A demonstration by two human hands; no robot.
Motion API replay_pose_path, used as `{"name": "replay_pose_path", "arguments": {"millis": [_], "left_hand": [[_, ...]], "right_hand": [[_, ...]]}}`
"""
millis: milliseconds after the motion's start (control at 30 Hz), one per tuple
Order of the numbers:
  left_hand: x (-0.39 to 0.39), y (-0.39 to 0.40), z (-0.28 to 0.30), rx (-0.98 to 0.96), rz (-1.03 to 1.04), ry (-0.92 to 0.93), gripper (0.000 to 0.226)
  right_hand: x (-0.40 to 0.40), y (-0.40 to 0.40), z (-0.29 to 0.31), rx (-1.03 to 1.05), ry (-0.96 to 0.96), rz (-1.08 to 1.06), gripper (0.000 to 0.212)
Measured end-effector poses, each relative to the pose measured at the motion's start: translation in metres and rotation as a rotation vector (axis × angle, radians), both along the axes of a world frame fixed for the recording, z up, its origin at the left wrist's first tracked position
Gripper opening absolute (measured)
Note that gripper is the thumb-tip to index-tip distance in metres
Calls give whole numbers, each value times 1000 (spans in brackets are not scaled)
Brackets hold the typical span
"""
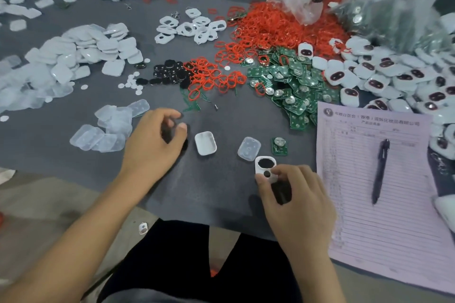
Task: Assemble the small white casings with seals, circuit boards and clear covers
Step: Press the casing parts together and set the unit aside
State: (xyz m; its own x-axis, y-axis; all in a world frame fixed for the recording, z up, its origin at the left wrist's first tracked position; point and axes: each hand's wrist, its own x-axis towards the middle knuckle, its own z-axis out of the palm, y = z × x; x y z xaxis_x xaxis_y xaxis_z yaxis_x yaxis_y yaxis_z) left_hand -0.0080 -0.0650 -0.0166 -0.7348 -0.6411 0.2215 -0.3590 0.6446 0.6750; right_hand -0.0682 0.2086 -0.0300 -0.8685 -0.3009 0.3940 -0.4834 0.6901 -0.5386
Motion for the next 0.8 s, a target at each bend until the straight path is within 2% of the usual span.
{"name": "replay_pose_path", "arguments": {"millis": [167,367,500,567,633,700,800], "left_hand": [[-46,-22,6,-87,-19,-44,19],[-76,-31,3,-119,18,-166,12],[-72,-32,11,-102,-27,-100,8],[-64,-23,23,-87,-120,61,3],[-49,1,36,13,-277,228,1],[-27,39,43,181,-446,262,2],[-1,91,39,316,-662,200,2]], "right_hand": [[3,-1,8,-112,-110,-15,33],[5,-4,16,-141,-195,-51,29],[5,-1,13,-202,-224,-45,24],[5,1,17,-297,-231,-37,16],[6,0,25,-396,-222,-28,9],[9,-1,34,-464,-256,7,9],[17,-4,42,-655,-466,92,20]]}}
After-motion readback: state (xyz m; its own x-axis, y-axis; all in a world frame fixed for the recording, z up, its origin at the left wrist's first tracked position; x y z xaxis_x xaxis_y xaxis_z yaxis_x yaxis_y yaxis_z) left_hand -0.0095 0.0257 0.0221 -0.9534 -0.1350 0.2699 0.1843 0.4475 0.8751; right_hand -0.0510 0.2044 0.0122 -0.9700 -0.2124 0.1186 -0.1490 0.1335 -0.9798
